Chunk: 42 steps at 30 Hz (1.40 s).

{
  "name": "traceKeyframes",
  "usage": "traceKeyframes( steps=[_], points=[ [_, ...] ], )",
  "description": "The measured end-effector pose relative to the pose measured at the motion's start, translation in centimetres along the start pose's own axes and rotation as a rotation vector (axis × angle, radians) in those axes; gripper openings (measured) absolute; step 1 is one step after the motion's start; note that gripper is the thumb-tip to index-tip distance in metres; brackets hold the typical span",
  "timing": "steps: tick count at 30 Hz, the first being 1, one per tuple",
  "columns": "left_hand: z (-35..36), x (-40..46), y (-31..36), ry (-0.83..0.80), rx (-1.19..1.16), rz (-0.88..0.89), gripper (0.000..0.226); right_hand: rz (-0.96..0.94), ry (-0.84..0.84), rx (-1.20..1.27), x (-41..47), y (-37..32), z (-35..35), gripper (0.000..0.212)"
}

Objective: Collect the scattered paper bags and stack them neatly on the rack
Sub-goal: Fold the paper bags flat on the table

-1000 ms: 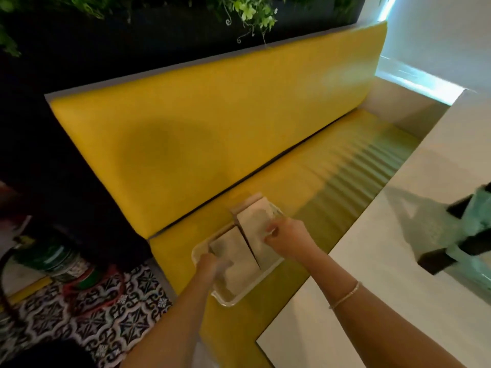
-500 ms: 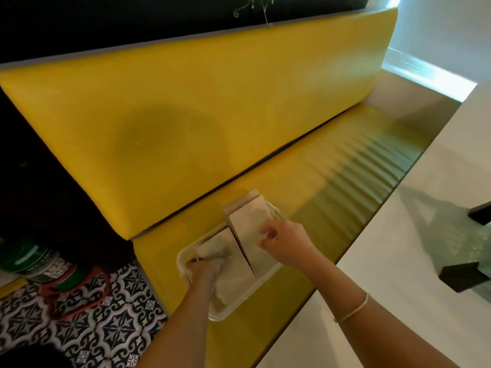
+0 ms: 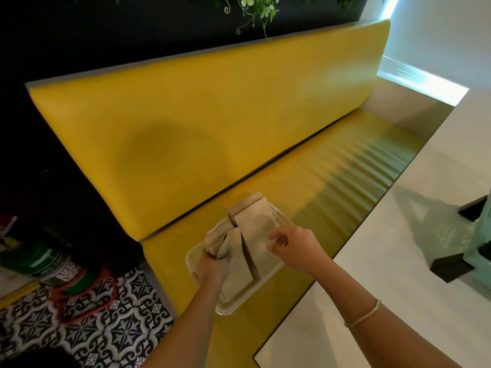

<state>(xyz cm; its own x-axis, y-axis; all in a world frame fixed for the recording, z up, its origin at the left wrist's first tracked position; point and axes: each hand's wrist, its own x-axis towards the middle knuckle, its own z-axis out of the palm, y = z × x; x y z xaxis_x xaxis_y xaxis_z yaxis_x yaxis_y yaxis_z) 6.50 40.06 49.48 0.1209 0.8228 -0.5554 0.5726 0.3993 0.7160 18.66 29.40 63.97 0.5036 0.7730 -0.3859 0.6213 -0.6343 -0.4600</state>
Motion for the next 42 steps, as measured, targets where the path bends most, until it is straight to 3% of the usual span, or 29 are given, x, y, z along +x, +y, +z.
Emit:
traceKeyframes(
  steps=[6,8,11,13,15,19,21,25,30,33,36,39,42],
  points=[
    [-4.2,-5.3,4.5,0.093,-0.065,0.219,0.057,0.005,0.073,0.032,-3.1,-1.4,-1.7,0.027],
    [-5.7,-7.2,6.9,0.110,-0.130,0.282,0.058,0.027,0.128,0.111,-4.4,-1.9,-2.6,0.037],
    [-7.8,-10.4,10.8,0.094,-0.235,0.349,0.057,0.130,0.171,0.446,-6.8,-2.0,-3.6,0.073],
    [-8.4,-13.3,13.6,-0.024,-0.422,0.342,0.054,0.196,0.140,0.798,-8.8,-1.7,-4.4,0.095],
    [-8.2,-16.7,15.8,-0.188,-0.588,0.299,0.052,0.208,0.099,1.086,-10.9,-1.1,-5.2,0.102],
    [-4.7,-22.9,17.8,-0.447,-0.647,0.184,0.043,0.123,0.159,1.498,-15.5,1.5,-7.2,0.051],
    [-1.8,-25.8,17.2,-0.605,-0.667,0.112,0.043,0.103,0.244,1.615,-18.1,3.3,-8.1,0.044],
    [3.8,-31.1,14.2,-0.773,-0.585,-0.004,0.040,0.292,0.440,1.611,-23.3,8.6,-8.4,0.027],
    [8.8,-32.6,10.3,-0.811,-0.426,-0.045,0.043,0.557,0.608,1.541,-29.8,16.2,-7.0,0.035],
    [11.2,-32.6,8.6,-0.919,-0.176,0.052,0.060,0.683,0.638,1.472,-32.6,19.8,-5.5,0.040],
    [12.8,-33.6,7.5,-0.998,0.097,0.194,0.060,0.749,0.653,1.344,-33.6,22.1,-4.4,0.049],
    [14.5,-34.5,6.8,-0.904,0.412,0.479,0.062,0.763,0.690,1.211,-33.1,23.3,-3.9,0.055],
    [15.6,-35.3,6.9,-0.734,0.580,0.650,0.059,0.775,0.786,1.071,-32.0,24.2,-3.6,0.070]
  ],
)
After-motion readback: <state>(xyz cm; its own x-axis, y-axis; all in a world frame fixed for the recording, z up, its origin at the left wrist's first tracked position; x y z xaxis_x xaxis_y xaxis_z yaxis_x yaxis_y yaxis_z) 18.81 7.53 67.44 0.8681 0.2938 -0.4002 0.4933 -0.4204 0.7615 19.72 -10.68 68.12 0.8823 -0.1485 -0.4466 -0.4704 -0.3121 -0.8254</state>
